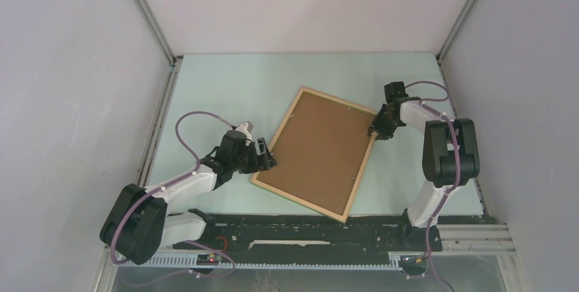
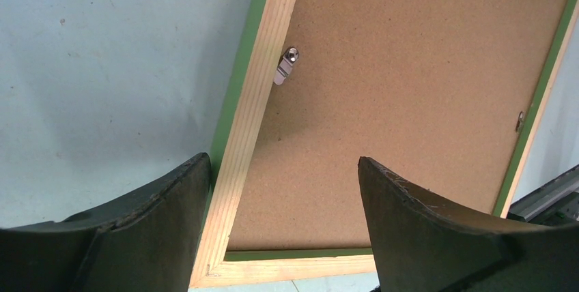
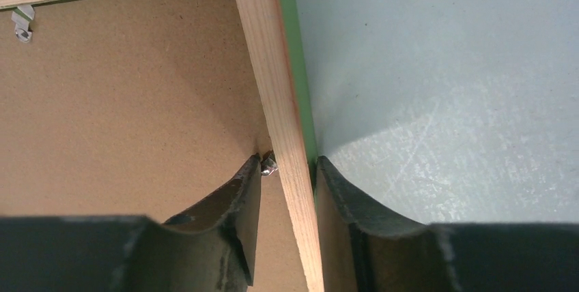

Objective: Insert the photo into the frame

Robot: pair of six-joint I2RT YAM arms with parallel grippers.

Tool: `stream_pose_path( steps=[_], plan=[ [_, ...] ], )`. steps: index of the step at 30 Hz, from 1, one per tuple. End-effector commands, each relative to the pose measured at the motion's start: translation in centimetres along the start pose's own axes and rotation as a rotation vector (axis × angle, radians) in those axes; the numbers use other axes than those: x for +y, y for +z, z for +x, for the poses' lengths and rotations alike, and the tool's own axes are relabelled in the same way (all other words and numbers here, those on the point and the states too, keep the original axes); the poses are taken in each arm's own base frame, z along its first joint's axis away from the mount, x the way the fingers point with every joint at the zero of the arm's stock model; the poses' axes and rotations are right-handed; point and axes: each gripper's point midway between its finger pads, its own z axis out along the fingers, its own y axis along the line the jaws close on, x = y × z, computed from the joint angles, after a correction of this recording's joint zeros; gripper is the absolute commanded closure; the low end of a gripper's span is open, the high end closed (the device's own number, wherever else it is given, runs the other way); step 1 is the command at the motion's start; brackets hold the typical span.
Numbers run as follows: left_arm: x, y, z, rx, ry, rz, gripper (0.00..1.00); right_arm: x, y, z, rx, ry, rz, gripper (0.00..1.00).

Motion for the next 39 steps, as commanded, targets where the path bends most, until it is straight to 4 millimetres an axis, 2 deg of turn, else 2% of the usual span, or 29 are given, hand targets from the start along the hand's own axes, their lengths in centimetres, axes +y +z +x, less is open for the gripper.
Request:
stream_pose_path(
  steps=[1,5,7,8,19,22,23,25,26,28,31,39],
  plan=[
    [-0.8,-0.2,-0.2,-0.029,0.009,0.047,0.2,-0.3,0.4,-0.6,-0.021,0.02,0.025,0.64],
    [-0.8,-0.2,-0.2,-0.027,0.009,0.049,0.2,0.0,0.4,-0.4,-0.005,0.024,-0.007,0.83],
    [-0.9,-0.2,-0.1,-0.02,0.008,0.05,0.19,0.3,0.5,-0.4,0.004,0.022,-0.031,0.97],
    [-0.9,-0.2,-0.1,-0.016,0.008,0.05,0.2,0.5,0.5,-0.4,0.005,0.018,-0.043,1.0],
    [-2.2,-0.9,1.8,0.034,-0.094,0.14,0.2,5.2,0.3,-0.5,0.037,-0.074,-0.267,1.0],
    [-2.4,-1.3,1.8,0.028,-0.1,0.154,0.19,6.9,-0.3,-0.8,0.045,-0.164,-0.296,1.0],
    [-2.5,-1.4,1.8,0.028,-0.101,0.16,0.19,7.2,-0.8,-1.1,0.028,-0.216,-0.273,0.93],
    [-2.8,-1.5,2.0,0.038,-0.102,0.175,0.19,7.3,-2.5,-2.4,-0.059,-0.312,-0.19,0.59],
    [-2.9,-1.5,2.0,0.042,-0.102,0.179,0.19,7.1,-3.5,-3.2,-0.118,-0.352,-0.145,0.47],
    [-2.8,-1.5,2.2,0.049,-0.099,0.178,0.19,7.0,-5.5,-3.7,-0.162,-0.4,-0.126,0.34],
    [-2.6,-1.3,2.2,0.046,-0.086,0.171,0.19,6.0,-7.6,-2.2,-0.133,-0.435,-0.128,0.27],
    [-1.9,-0.2,2.4,0.047,-0.048,0.156,0.17,1.5,-8.4,7.7,0.023,-0.476,-0.158,0.18]
  ],
)
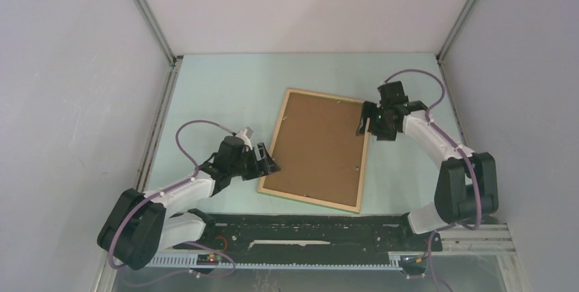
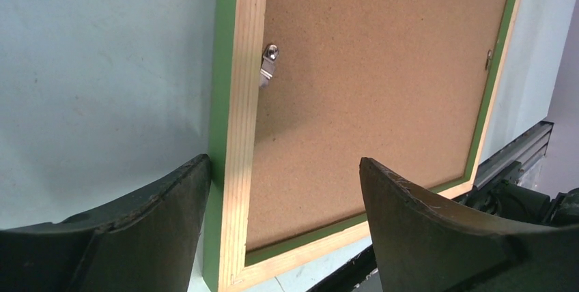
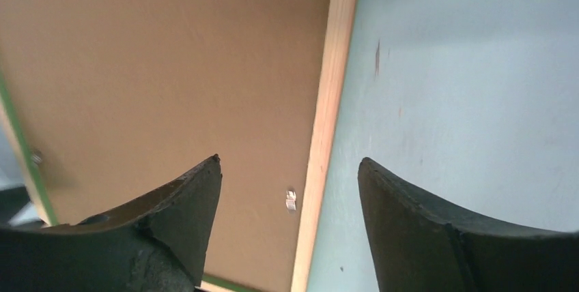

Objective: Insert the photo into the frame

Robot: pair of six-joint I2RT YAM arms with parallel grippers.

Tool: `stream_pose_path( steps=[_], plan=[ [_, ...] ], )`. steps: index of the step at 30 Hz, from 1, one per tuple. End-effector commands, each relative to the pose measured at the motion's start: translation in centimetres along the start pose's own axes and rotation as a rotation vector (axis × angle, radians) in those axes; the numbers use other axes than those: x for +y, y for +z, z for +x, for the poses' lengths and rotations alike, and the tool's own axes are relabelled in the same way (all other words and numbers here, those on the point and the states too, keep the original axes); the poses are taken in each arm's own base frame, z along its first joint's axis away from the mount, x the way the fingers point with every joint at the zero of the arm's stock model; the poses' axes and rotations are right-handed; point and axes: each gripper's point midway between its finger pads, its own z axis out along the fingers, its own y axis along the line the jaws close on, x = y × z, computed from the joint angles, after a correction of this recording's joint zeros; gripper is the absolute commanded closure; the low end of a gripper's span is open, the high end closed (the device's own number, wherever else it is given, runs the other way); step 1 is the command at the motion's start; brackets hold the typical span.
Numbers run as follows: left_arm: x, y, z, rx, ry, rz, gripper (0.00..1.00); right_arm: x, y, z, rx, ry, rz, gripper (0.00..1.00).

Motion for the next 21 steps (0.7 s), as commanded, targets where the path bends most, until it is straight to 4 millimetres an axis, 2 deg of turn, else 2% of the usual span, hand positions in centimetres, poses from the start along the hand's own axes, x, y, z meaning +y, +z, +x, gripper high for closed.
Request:
stream_pose_path(
  steps=[1,4,7,9,11,13,15,18,21],
  plan=[
    [-0.6,0.7,0.1,-0.003,0.045,0.054,0.17,-0.5,-1.1,6.9,0.126,-0.074,0.008,0.17],
    [-0.6,0.9,0.0,-0.006,0.049,0.055,0.17,-0.5,-1.4,9.4,0.177,-0.089,0.002,0.16],
    [-0.6,1.1,-0.1,-0.008,0.05,0.057,0.18,-0.1,-0.9,11.2,0.222,-0.11,0.007,0.2],
    [-0.6,1.1,-0.1,-0.009,0.052,0.057,0.18,-0.3,-0.5,11.9,0.247,-0.119,0.03,0.28],
    [-0.6,1.0,-0.1,-0.016,0.051,0.057,0.18,-0.3,-0.1,12.2,0.26,-0.109,0.033,0.41],
    [-0.6,0.9,-0.1,-0.019,0.051,0.057,0.18,-0.2,0.4,12.3,0.263,-0.105,0.027,0.47],
    [-0.6,1.0,-0.1,-0.018,0.051,0.059,0.18,-0.3,0.9,12.4,0.266,-0.103,0.036,0.48],
    [-0.5,1.0,-0.1,-0.018,0.05,0.057,0.18,-1.0,1.7,12.1,0.257,-0.098,0.081,0.43],
    [-0.6,1.0,-0.1,-0.018,0.05,0.057,0.18,-1.7,1.8,12.2,0.258,-0.099,0.12,0.42]
  ],
)
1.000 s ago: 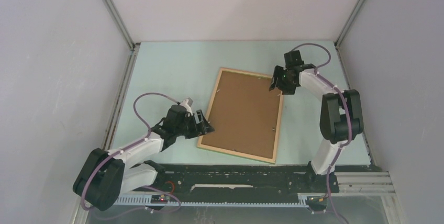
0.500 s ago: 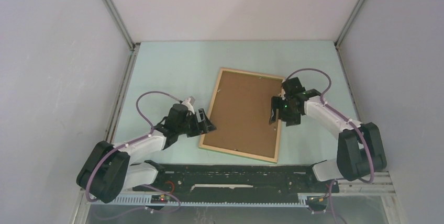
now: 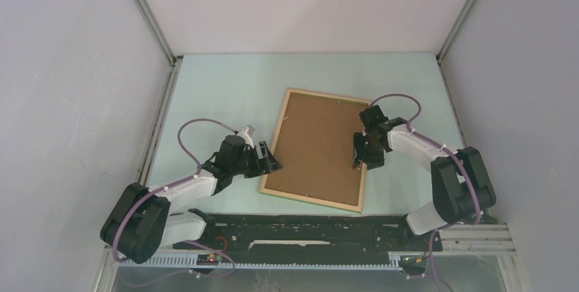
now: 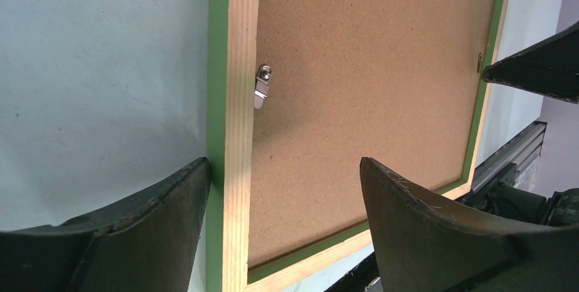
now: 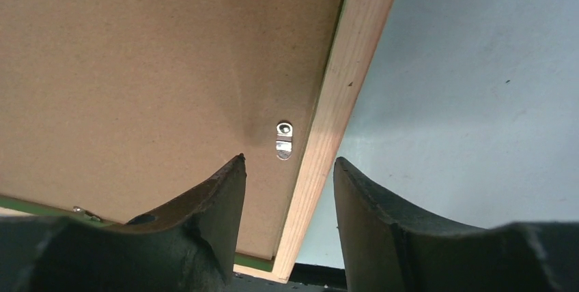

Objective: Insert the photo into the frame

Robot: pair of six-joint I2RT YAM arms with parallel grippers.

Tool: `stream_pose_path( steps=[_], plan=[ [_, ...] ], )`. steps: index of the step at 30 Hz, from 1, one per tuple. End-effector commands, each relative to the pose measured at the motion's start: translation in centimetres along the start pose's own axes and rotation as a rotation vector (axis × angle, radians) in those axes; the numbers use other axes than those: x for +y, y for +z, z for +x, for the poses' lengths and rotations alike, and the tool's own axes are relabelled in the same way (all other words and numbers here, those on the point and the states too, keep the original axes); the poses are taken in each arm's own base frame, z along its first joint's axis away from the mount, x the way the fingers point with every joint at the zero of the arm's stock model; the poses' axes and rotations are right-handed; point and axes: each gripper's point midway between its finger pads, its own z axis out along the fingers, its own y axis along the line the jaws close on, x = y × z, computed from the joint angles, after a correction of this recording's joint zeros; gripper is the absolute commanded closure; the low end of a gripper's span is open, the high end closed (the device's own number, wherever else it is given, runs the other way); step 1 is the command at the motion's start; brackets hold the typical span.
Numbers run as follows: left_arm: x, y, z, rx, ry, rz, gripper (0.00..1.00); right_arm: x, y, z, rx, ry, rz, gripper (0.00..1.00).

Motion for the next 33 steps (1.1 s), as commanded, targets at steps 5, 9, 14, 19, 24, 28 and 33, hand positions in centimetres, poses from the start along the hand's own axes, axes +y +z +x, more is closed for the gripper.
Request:
stream_pose_path(
  steps=[5,9,14,19,24,28,33],
  plan=[
    [0.0,0.1,0.5,0.002,0.029,0.021,0.18,-1.3,1.0,-0.8,-0.032,0.017,0.077,0.45],
    [0.0,0.0,0.5,0.002,0.029,0.021,0.18,-1.2,1.7,-1.0,-0.019,0.025,0.06,0.58],
    [0.0,0.0,0.5,0.001,0.028,0.021,0.18,-1.0,1.9,-0.6,-0.009,0.013,0.064,0.54],
    [0.0,0.1,0.5,0.001,0.028,0.02,0.18,-1.6,2.3,-0.7,-0.009,0.013,0.09,0.76],
    [0.0,0.1,0.5,0.003,0.027,0.018,0.18,-1.3,2.6,-1.2,-0.04,0.006,0.076,1.0],
    [0.0,0.1,0.4,0.002,0.027,0.017,0.18,-0.6,2.3,-2.0,-0.087,-0.019,0.028,1.0],
    [0.1,0.0,0.4,0.003,0.022,0.006,0.18,0.2,1.5,-2.2,-0.087,-0.035,-0.015,0.95]
  ],
)
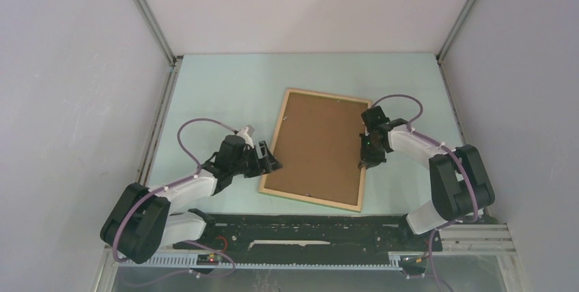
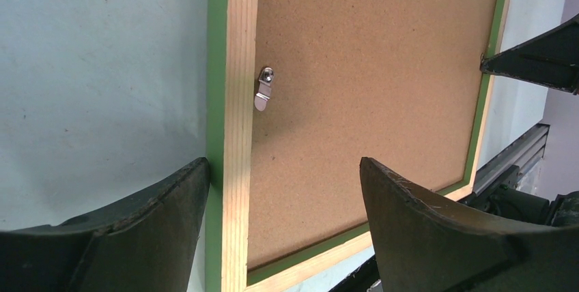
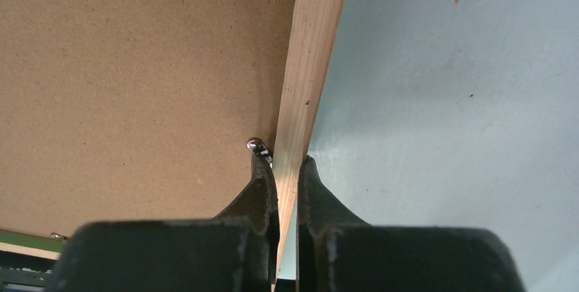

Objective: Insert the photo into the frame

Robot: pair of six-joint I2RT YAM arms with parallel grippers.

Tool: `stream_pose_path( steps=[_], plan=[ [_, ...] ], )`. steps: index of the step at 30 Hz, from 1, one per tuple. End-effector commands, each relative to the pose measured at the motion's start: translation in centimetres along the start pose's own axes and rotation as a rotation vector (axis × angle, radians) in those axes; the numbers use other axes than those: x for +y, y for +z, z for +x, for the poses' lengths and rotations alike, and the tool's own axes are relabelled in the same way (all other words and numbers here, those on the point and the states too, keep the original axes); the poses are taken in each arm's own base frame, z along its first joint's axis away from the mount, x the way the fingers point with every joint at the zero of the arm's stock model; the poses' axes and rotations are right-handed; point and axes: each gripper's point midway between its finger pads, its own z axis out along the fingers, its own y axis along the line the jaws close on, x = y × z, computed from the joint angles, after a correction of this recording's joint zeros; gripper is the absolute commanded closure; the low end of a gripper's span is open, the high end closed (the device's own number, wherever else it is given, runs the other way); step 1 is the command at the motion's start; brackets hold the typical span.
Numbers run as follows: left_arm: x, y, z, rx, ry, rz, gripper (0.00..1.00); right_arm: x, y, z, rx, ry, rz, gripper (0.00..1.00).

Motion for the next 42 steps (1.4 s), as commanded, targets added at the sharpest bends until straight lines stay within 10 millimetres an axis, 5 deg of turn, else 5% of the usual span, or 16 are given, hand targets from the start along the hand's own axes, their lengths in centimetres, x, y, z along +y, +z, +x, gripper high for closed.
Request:
stream_pose_path(
  steps=[1,5,12,17,24,32,42],
  plan=[
    [0.0,-0.1,0.5,0.009,0.019,0.006,0.18,1.6,0.1,-1.7,-0.064,-0.041,-0.068,0.84],
    [-0.6,-0.8,0.0,-0.008,0.018,0.018,0.15,1.5,-0.7,-1.4,-0.068,-0.048,-0.068,0.6],
    [-3.2,-3.7,-3.4,-0.1,0.053,0.019,0.04,1.6,-1.8,-2.1,-0.112,-0.001,-0.125,0.4],
    [-1.7,-5.0,-6.2,-0.11,0.134,-0.19,0.04,0.6,-1.0,-3.3,-0.124,0.076,-0.118,0.37],
    [-1.2,-1.7,-4.9,0.221,0.248,-0.331,0.18,0.3,-0.6,-3.9,-0.117,0.091,-0.155,0.38],
    [-1.3,0.6,-4.3,0.286,0.262,-0.395,0.28,1.2,0.0,-3.4,-0.074,0.076,-0.191,0.43],
    [-0.2,1.8,-4.1,0.329,0.292,-0.44,0.53,1.7,-0.2,-3.4,-0.075,0.057,-0.217,0.46]
  ],
)
